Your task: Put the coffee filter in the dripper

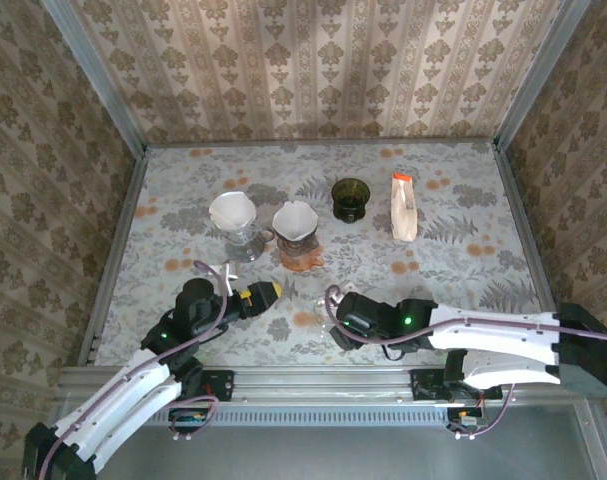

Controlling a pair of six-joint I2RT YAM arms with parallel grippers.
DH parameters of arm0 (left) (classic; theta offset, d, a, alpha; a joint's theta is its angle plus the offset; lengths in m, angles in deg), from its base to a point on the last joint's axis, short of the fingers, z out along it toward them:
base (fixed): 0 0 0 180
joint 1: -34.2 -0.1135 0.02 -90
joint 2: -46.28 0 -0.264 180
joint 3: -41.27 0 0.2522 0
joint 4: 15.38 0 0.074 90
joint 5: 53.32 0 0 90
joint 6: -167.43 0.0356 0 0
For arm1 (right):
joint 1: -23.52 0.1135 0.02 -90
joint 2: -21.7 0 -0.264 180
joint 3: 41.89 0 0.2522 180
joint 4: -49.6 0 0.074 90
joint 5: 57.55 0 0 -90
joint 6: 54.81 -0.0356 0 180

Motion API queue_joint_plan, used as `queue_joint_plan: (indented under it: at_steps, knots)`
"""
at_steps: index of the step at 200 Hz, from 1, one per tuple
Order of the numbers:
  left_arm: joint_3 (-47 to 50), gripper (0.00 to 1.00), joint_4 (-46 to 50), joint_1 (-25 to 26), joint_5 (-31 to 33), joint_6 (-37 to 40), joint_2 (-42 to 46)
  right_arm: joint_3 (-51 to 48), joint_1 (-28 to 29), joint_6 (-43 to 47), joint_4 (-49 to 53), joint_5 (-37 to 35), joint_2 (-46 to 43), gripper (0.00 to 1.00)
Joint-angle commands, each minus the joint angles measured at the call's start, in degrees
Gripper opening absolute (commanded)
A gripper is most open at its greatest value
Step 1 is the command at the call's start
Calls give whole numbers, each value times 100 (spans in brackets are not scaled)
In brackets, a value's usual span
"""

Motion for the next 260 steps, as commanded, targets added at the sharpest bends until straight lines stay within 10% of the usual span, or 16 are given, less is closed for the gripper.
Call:
queue_joint_plan:
  at_steps: [1, 48, 90, 260]
  knots:
    - [-80, 100, 76, -43, -82, 124, 59, 242, -117, -76, 245, -452, -579, 69]
    - [-75, 100, -43, -52, -187, 141, 4, 1082, -2262, -157, 33, 86, -251, 70]
    - [-41, 100, -58, -61, -240, 82, 17, 1982, -3637, -113, -713, 797, 1751, 69]
    - [-105, 100, -66, -113, -267, 51, -58, 3186, -4104, 486, -2327, 155, 4586, 58]
